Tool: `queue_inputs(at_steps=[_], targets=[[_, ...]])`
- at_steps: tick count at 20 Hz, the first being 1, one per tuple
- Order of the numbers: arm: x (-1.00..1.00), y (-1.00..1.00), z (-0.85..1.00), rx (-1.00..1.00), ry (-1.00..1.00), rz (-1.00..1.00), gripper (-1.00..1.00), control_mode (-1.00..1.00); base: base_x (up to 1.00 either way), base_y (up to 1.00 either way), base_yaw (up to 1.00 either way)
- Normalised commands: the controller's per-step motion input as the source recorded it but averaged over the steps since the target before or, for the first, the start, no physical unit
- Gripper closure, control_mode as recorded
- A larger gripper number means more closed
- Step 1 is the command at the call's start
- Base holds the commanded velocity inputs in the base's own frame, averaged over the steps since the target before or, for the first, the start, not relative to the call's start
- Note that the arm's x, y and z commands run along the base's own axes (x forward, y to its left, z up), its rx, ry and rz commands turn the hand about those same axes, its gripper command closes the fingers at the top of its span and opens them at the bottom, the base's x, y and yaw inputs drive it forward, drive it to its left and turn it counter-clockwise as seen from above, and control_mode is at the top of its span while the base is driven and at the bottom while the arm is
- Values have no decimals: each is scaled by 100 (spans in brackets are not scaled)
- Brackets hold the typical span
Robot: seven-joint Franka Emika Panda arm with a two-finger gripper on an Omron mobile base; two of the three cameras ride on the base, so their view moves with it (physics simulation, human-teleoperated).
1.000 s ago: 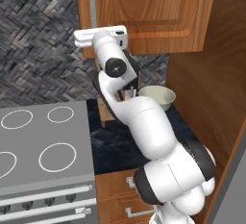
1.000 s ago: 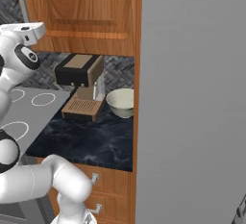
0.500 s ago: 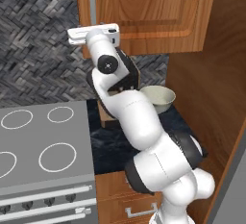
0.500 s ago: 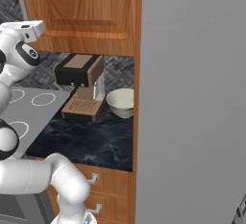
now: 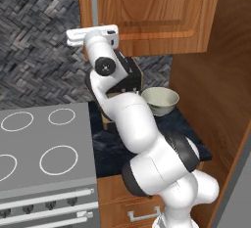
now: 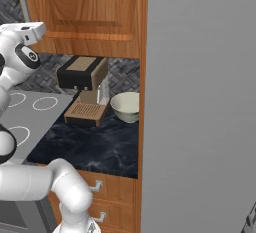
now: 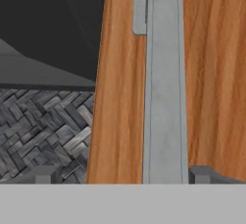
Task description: Pick the dish brush and sponge from the cabinet and place them on the counter.
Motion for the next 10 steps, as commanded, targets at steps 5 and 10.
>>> queue_inputs(at_steps=[5,10], targets=[[27,0,0,0,4,0,-100,-100,0,0,0],[32,0,0,0,4,0,-100,-100,0,0,0]])
